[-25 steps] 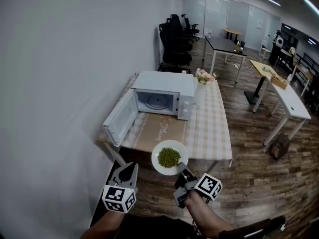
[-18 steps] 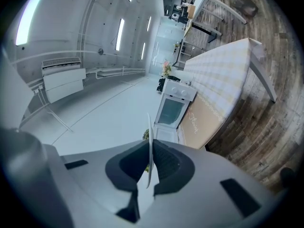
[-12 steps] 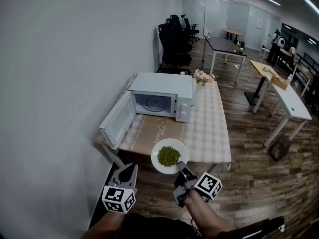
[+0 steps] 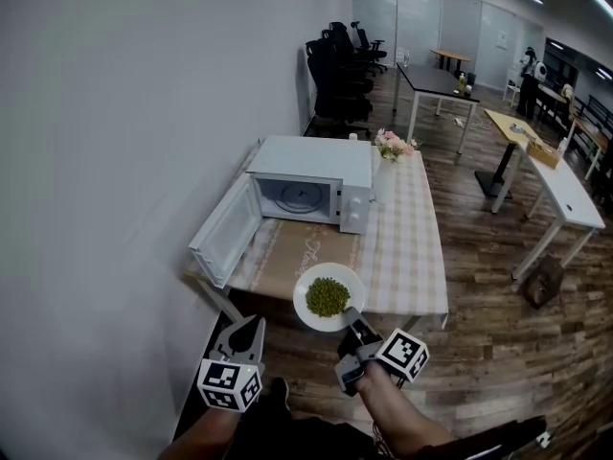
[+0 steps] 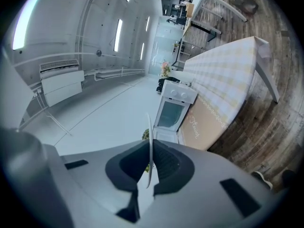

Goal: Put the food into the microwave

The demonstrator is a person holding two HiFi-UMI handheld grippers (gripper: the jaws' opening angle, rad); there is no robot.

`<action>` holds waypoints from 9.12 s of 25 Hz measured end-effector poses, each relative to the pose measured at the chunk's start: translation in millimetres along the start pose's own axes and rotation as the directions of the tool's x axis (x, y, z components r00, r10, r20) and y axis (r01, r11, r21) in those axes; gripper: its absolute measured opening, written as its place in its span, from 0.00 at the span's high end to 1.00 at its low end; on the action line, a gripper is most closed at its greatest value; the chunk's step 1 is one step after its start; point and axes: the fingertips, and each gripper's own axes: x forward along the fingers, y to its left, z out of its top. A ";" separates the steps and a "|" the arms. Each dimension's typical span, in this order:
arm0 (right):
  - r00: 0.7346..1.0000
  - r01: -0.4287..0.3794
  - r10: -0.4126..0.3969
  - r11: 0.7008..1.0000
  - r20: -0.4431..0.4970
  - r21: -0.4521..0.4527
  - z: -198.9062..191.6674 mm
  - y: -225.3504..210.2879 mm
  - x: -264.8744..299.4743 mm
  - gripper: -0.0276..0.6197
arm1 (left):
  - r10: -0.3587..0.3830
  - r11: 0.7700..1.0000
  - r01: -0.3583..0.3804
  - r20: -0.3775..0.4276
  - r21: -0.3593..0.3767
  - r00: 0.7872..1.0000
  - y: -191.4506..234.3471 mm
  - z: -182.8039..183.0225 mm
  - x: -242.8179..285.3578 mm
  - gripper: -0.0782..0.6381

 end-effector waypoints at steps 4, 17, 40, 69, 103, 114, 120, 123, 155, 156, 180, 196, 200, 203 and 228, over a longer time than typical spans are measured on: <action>1.000 0.005 -0.005 1.000 -0.006 -0.001 1.0 0.4 11.8 0.93 | 0.004 1.000 -0.004 -0.004 -0.002 1.000 9.4 0.1 5.6 0.88; 1.000 0.009 -0.009 0.999 0.001 -0.031 11.2 7.0 57.7 0.93 | -0.011 1.000 0.011 0.006 -0.011 1.000 43.2 7.7 44.2 0.88; 0.997 0.067 -0.067 0.998 0.028 -0.008 21.9 -0.8 167.6 0.93 | -0.092 0.995 0.092 0.007 -0.031 0.996 113.3 23.6 128.1 0.88; 0.975 0.183 -0.182 0.983 0.129 0.007 36.0 -15.7 269.7 0.93 | -0.248 0.967 0.248 0.004 -0.051 0.969 187.8 35.8 229.2 0.88; 0.952 0.251 -0.267 0.960 0.149 0.122 90.7 -127.0 368.6 0.93 | -0.186 0.981 0.178 -0.118 -0.078 0.975 202.7 -1.8 320.5 0.88; 0.946 0.289 -0.302 0.950 0.120 0.116 92.5 -159.6 392.5 0.93 | -0.099 0.995 0.100 -0.115 -0.002 0.988 208.7 0.7 340.1 0.88; 0.941 0.300 -0.319 0.941 0.111 0.157 95.0 -176.4 402.1 0.93 | -0.104 0.994 0.099 -0.137 -0.046 0.985 206.0 -4.1 348.9 0.88; 0.939 0.303 -0.324 0.937 0.111 0.173 97.0 -182.8 408.3 0.93 | -0.101 0.994 0.094 -0.152 -0.052 0.983 205.0 -6.9 351.7 0.88; 0.896 0.360 -0.387 0.920 0.218 0.157 108.6 -212.0 474.7 0.93 | -0.121 0.992 0.115 -0.218 -0.041 0.968 205.2 -15.1 343.1 0.88; 0.894 0.366 -0.390 0.919 0.219 0.145 109.2 -212.3 476.3 0.93 | -0.122 0.992 0.116 -0.217 -0.043 0.969 205.0 -14.4 342.5 0.88; 0.913 0.407 -0.399 0.901 0.082 -0.148 81.4 -204.9 456.9 0.78 | -0.142 0.990 0.133 -0.221 -0.055 0.965 202.8 -19.9 338.6 0.88; 0.899 0.410 -0.437 0.827 0.018 -0.384 77.2 -199.8 476.3 0.94 | -0.117 0.993 0.107 -0.239 -0.055 0.964 211.5 -26.3 329.7 0.88; 0.900 0.408 -0.436 0.821 0.022 -0.400 83.0 -199.9 484.8 0.94 | -0.114 0.993 0.104 -0.235 -0.056 0.965 211.7 -25.4 328.5 0.88; 0.898 0.407 -0.439 0.815 0.018 -0.414 85.6 -200.0 490.7 0.94 | -0.107 0.994 0.096 -0.233 -0.058 0.967 213.4 -25.4 327.3 0.88; 0.925 0.258 -0.374 0.747 -0.067 -0.612 90.0 -182.1 490.9 0.94 | -0.095 0.995 0.085 -0.194 -0.055 0.976 215.0 -12.4 309.9 0.88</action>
